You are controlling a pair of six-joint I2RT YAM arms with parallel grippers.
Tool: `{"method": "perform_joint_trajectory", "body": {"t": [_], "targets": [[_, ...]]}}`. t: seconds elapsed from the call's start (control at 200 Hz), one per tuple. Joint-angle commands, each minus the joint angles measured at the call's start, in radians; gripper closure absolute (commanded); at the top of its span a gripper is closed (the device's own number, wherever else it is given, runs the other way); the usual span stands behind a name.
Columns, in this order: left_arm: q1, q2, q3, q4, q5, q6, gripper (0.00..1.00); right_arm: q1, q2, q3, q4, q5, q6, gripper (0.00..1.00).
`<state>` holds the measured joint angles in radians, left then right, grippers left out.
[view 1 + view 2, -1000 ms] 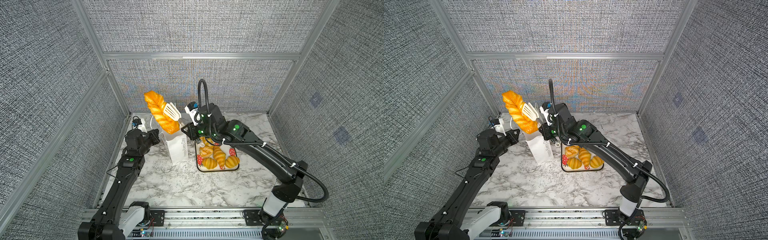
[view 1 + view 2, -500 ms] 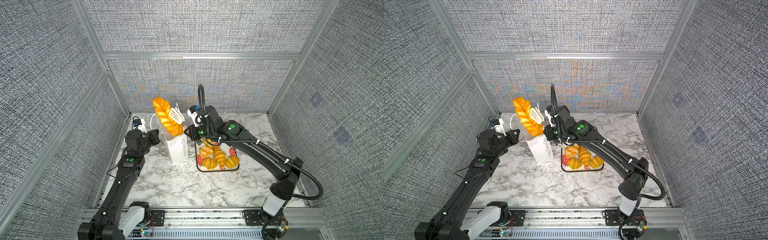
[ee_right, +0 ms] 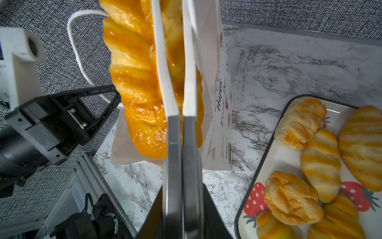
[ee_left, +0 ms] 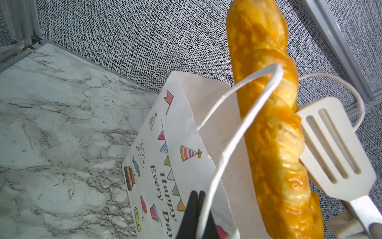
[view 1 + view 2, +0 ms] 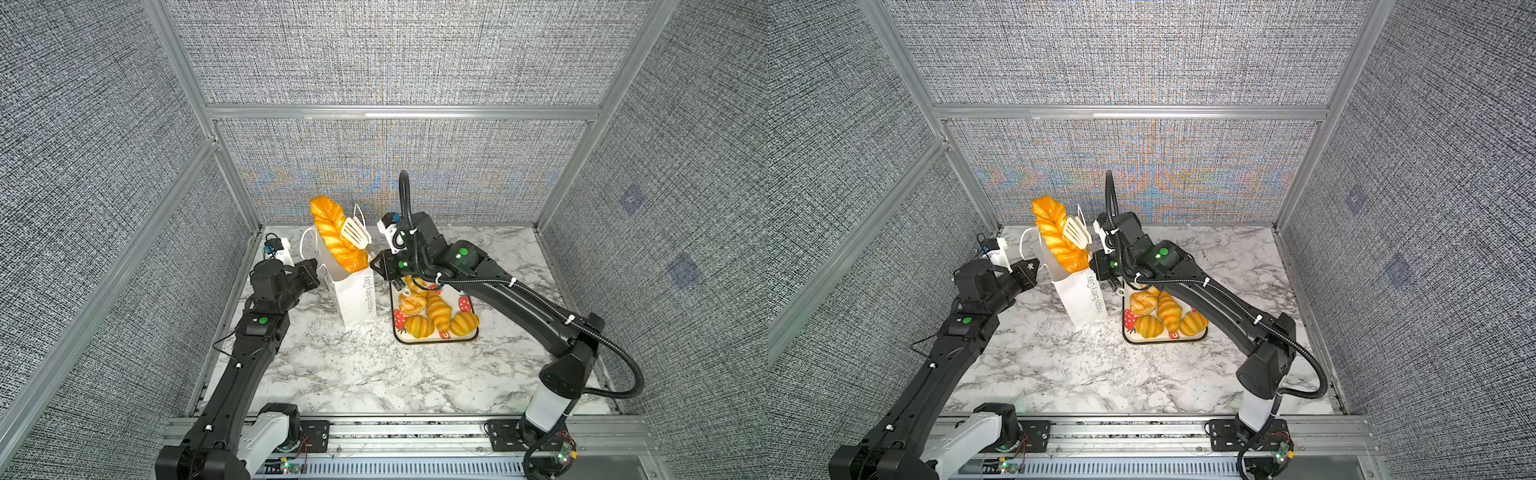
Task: Place the fake bread into the paper bag
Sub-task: 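Carry the bread roll with the right gripper over the bag opening, then lower the twisted roll into the bag and open the tongs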
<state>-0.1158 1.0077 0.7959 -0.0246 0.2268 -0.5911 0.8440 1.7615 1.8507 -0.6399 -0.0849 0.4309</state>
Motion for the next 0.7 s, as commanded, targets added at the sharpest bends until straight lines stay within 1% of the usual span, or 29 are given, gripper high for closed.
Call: {"method": "perform_joint_trajectory", "body": {"t": [0.0,0.39,0.56,0.695], "targets": [[0.001,0.001,-0.002,0.009,-0.003,0.013,1.0,0.0,-0.002,-0.009,0.05,-0.001,0.008,0.78],[-0.001,0.008,-0.003,0.007,-0.009,0.014,1.0,-0.014,0.005,-0.011,0.008,0.01,0.011,0.76],[0.0,0.005,-0.006,0.008,-0.017,0.019,1.0,-0.016,0.007,-0.011,0.002,0.01,0.011,0.7],[0.0,0.01,-0.006,0.008,-0.018,0.019,1.0,-0.018,0.009,-0.007,0.001,0.004,0.011,0.68]]}}
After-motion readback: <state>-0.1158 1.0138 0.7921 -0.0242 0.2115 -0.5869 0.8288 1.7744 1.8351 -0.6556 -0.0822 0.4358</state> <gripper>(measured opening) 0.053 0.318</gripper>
